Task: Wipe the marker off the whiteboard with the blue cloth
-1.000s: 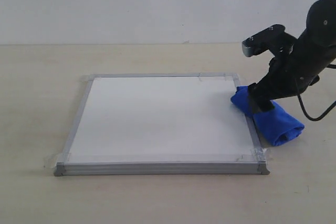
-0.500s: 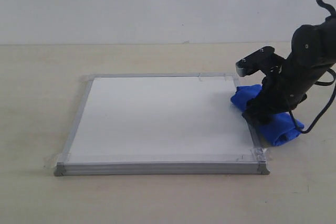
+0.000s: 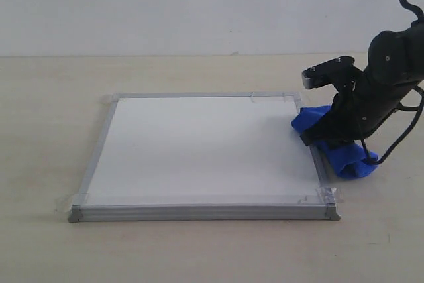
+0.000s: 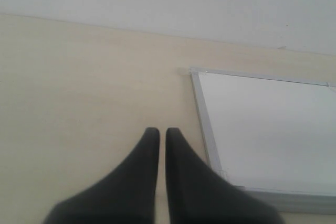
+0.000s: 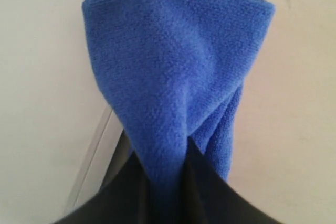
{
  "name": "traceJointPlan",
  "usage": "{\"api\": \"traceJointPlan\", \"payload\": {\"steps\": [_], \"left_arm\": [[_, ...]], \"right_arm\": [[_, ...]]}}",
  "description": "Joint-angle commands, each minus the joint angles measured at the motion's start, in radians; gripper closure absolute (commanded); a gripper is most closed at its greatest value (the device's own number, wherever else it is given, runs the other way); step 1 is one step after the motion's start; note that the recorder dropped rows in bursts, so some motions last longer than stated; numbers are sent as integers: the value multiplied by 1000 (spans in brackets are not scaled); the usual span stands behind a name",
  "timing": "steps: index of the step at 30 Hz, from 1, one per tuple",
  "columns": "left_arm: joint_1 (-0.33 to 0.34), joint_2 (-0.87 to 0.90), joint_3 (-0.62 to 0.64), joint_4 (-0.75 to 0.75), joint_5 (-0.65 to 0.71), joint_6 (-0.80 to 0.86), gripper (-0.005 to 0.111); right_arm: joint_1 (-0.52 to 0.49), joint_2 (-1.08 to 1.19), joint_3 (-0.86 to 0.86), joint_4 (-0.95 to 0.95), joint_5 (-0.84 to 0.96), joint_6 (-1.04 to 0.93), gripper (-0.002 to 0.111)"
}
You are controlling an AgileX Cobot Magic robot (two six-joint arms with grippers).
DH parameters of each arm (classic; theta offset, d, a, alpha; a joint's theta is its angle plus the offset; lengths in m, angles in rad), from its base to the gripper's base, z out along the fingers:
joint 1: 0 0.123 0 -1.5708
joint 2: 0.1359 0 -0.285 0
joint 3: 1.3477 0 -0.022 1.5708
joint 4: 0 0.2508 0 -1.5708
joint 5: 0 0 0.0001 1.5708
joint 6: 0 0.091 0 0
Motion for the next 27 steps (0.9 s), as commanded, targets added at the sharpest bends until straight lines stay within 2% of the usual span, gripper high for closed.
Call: {"api": "traceJointPlan", "payload": {"steps": [1, 6, 9, 16, 24, 27], "left_arm": [[3, -3, 3, -3, -3, -9, 102], [3, -3, 3, -3, -3, -9, 102], [3, -3, 3, -3, -3, -9, 102], [3, -3, 3, -3, -3, -9, 102], [3, -3, 3, -3, -3, -9, 102], [3, -3, 3, -3, -3, -9, 102]], "right_arm": [[-7, -5, 0, -5, -22, 132, 108], [-7, -7, 0, -5, -17, 319, 108], [-7, -7, 0, -5, -11, 367, 108], [-7, -7, 0, -33, -6, 431, 108], [-7, -7, 0, -225, 38, 515, 108], [-7, -7, 0, -225, 24, 515, 102]]}}
